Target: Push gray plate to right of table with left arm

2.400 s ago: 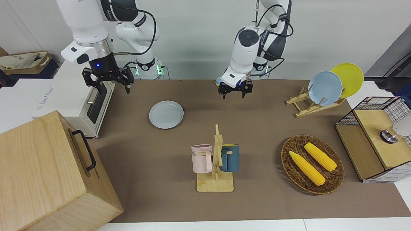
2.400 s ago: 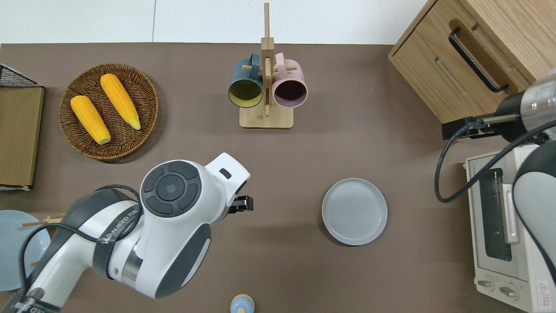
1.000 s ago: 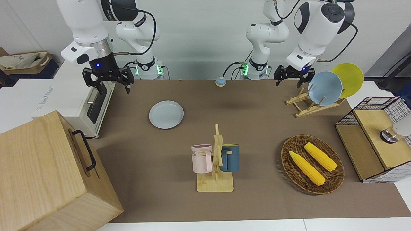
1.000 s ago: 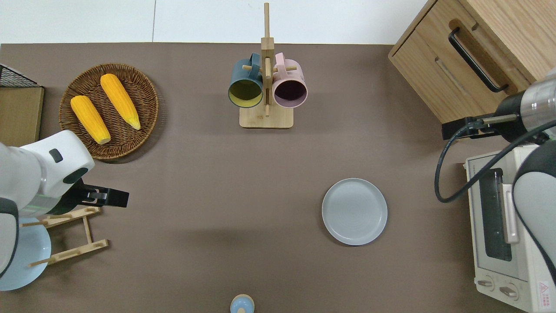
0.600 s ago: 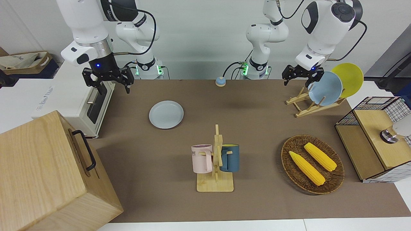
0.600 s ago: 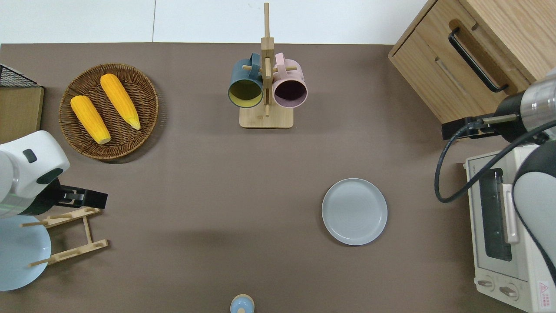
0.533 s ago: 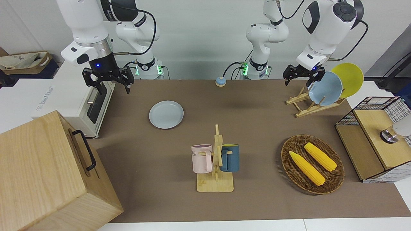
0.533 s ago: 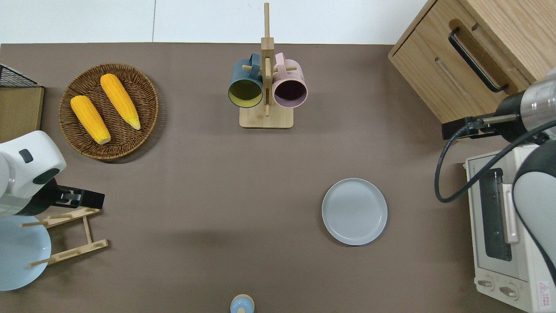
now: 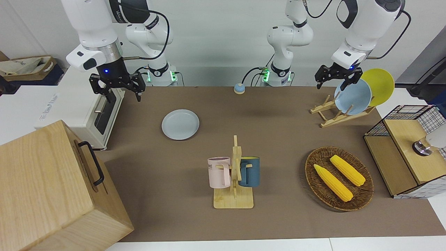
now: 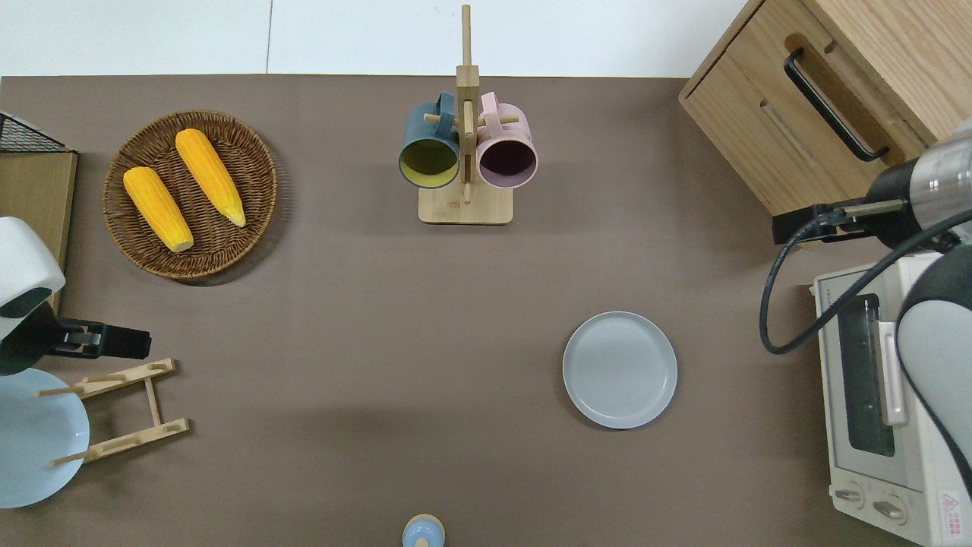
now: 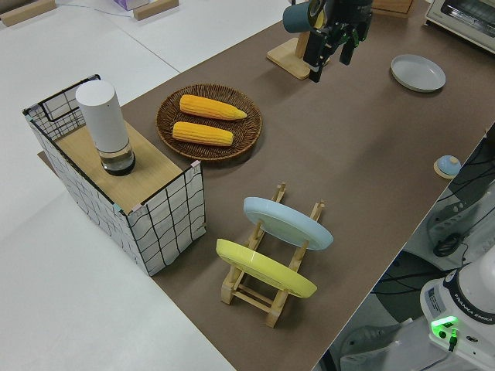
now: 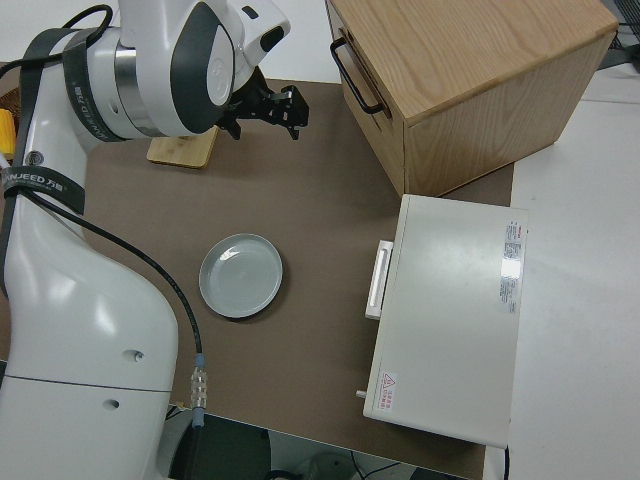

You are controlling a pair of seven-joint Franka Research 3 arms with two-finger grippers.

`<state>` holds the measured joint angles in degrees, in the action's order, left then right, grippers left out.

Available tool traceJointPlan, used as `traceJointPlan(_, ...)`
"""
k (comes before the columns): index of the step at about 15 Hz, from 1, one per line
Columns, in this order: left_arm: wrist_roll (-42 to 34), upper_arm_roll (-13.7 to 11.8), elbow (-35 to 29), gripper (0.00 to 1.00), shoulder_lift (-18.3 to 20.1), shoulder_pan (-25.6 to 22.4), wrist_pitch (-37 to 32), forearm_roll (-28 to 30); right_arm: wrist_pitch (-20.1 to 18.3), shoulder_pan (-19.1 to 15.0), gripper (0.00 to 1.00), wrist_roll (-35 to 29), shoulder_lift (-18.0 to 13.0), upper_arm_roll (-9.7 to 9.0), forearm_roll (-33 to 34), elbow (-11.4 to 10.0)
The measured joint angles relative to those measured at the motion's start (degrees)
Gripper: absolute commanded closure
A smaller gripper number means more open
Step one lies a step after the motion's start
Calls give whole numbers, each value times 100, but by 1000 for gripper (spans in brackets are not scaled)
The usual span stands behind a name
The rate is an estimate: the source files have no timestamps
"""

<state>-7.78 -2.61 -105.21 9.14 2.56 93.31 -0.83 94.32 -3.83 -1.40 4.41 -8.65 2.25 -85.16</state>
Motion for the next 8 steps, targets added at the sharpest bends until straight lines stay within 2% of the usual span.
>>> traceJointPlan(5,0,17,104,7,1,7,-4,6,0,0,17,0,0,0,0,0)
traceJointPlan(8,0,112,174,7,2,15,0,6,0,0,17,0,0,0,0,0)
